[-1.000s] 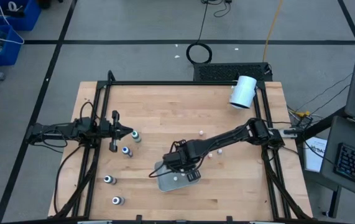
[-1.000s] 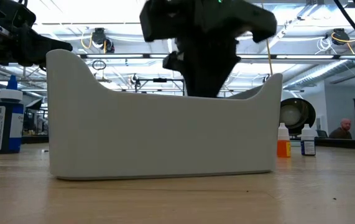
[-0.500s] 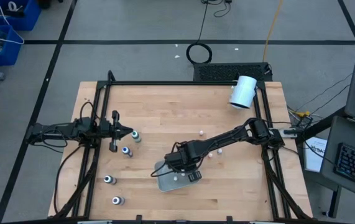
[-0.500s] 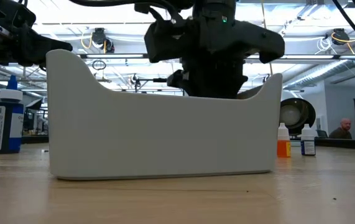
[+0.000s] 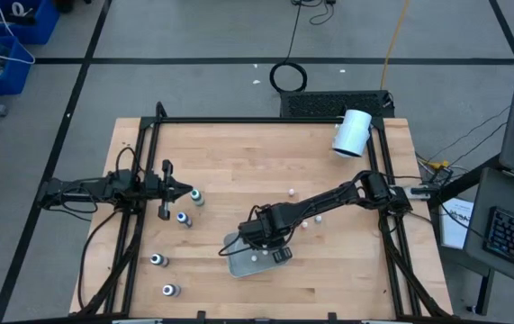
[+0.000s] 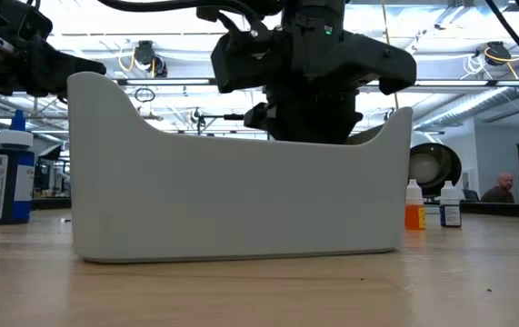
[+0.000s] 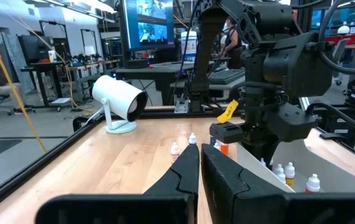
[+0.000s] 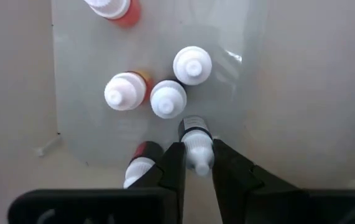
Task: Pick & Place food coloring
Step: Put the small violet food coloring bottle in the gray bin
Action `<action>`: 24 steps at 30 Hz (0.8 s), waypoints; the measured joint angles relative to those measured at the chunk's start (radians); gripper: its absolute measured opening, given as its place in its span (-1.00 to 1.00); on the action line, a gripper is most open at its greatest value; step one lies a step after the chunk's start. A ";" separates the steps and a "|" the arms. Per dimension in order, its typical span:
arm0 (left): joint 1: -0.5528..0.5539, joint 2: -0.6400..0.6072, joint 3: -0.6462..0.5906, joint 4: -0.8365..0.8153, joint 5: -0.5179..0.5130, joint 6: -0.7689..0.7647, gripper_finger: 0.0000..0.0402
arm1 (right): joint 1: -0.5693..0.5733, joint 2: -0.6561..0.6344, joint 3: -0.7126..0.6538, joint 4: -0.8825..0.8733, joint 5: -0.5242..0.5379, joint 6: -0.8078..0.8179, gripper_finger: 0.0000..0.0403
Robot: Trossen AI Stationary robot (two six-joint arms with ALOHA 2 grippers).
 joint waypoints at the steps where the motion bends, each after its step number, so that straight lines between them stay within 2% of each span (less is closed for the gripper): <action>1: 0.000 0.000 0.000 0.000 0.000 0.000 -0.87 | 0.000 0.000 0.000 0.001 0.000 0.000 -0.73; 24: 0.000 0.000 0.000 0.000 0.000 0.000 -0.87 | 0.008 -0.006 -0.001 0.026 0.000 0.018 -0.39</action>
